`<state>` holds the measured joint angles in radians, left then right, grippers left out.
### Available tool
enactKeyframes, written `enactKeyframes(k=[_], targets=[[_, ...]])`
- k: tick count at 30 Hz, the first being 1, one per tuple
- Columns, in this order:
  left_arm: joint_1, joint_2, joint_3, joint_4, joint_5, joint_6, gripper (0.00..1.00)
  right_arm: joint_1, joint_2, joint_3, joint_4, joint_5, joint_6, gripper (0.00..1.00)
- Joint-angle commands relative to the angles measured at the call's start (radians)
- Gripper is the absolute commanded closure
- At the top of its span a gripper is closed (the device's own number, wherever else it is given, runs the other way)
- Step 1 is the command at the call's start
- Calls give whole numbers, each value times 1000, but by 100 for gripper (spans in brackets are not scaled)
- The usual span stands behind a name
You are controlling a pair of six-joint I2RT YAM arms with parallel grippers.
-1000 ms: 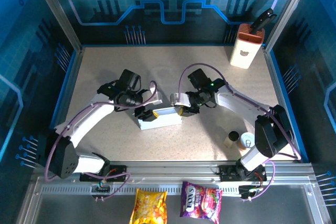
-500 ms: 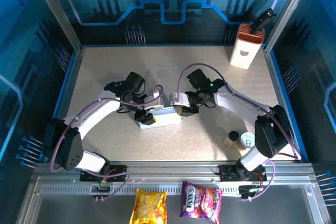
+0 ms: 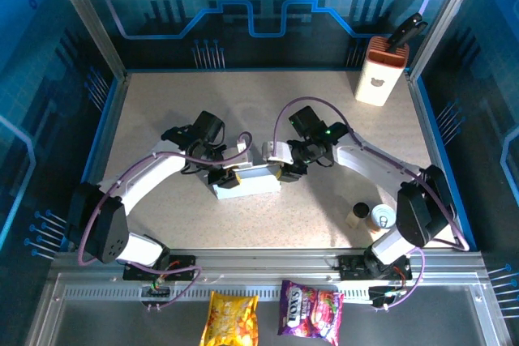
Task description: Fold the paper box
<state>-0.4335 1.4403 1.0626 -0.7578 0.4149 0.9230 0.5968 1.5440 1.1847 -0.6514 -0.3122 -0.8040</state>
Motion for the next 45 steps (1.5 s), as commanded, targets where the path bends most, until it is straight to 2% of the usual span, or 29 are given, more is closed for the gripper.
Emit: enactKeyframes(k=[1,4,7,9,12,16,21,34,38,45], targets=[[-5,0,-23,0,18,7,60,9,-88,-7,26,29,121,42],[-6,1,-26,3,19,7,60,11,-149,-39,57,65,251,41],[-6,8,-27,2,15,10,61,17,-192,-46,96,215,481,48],[-5,12,-24,-2,16,10,62,17,-199,-24,52,250,602,52],[-5,14,-21,-5,18,10,63,14,-187,18,-52,249,739,53],[-6,6,-23,-3,18,8,63,13,-192,17,-94,119,730,48],[-5,7,-24,4,22,6,63,14,-156,28,-102,76,732,51],[-5,8,-19,-3,23,8,64,46,-53,67,-90,141,794,73],[-4,9,-20,-4,17,10,64,64,-59,54,-83,163,857,83],[-6,8,-21,2,21,7,64,118,-73,55,-78,237,994,93]])
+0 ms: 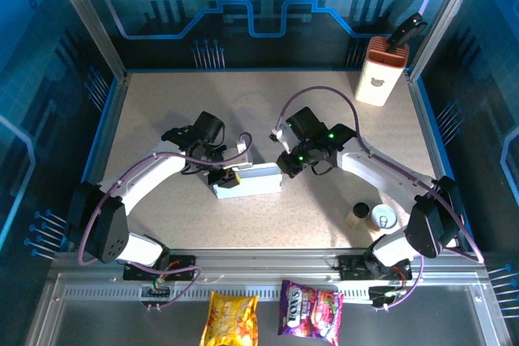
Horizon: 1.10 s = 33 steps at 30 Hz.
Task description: Fold the paper box
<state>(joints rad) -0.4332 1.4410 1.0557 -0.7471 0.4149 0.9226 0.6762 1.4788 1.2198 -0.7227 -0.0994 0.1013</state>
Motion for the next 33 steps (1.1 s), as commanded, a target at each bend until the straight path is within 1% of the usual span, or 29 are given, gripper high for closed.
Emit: enactKeyframes(k=[1,3,7,10,18,21,23,25,27,33], targets=[[-6,8,-14,-8,19,7,64,47,-8,20,-6,36,105,94],[-5,11,-13,-9,19,7,64,66,-8,23,-5,58,141,96],[-6,12,-13,-9,18,7,64,90,2,40,-15,100,207,96],[-5,11,-11,-8,22,5,62,108,14,66,-41,139,261,92],[-6,15,-13,-8,27,2,62,161,8,64,-40,208,370,91],[-6,17,-12,-7,25,3,62,166,10,61,-35,216,384,89],[-7,19,-12,-9,24,2,62,169,9,65,-34,218,394,85],[-6,18,-11,-10,24,2,62,170,8,66,-30,215,405,84],[-6,18,-10,-12,22,2,62,172,9,66,-25,210,417,85],[-6,16,-10,-14,22,2,62,175,20,57,-8,204,445,92]])
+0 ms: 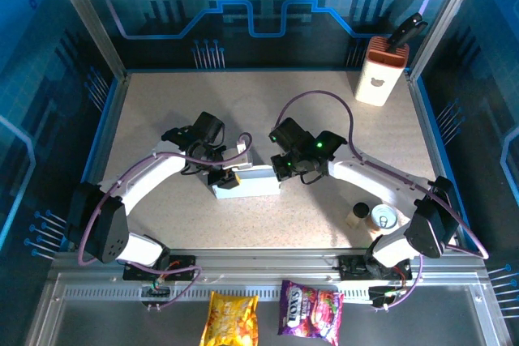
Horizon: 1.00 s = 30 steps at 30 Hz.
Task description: Fold the paper box
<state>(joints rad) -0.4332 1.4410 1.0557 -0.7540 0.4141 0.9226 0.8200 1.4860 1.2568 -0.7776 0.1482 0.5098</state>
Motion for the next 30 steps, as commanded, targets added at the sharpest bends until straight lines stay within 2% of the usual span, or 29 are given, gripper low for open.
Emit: enactKeyframes(k=[1,10,23,30], targets=[[-7,16,-11,-7,25,-1,62,33,11,18,54,-45,40,92],[-6,11,-11,-4,18,-2,61,42,6,-48,93,22,60,100],[-6,-13,-11,9,16,-8,60,70,-3,-107,113,111,71,100],[-5,-93,-4,54,-32,-111,45,73,3,-108,108,126,69,100]])
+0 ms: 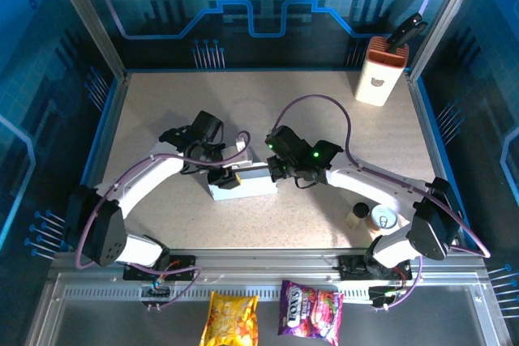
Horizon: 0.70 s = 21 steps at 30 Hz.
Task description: Fold the paper box
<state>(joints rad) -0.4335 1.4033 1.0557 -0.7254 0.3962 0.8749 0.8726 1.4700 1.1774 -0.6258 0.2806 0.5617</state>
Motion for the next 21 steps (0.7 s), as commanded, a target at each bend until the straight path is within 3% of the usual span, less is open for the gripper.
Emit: enactKeyframes(k=[1,7,17,21], targets=[[-5,-70,-3,39,-24,-95,44,22,19,-29,-43,-5,18,100],[-5,-169,-7,77,-76,-329,43,31,24,-26,-44,2,21,100],[-5,-352,-22,-11,-341,-892,42,51,31,-36,-42,27,32,100],[-4,-381,-36,-71,-220,-980,41,63,30,-42,-36,37,39,100]])
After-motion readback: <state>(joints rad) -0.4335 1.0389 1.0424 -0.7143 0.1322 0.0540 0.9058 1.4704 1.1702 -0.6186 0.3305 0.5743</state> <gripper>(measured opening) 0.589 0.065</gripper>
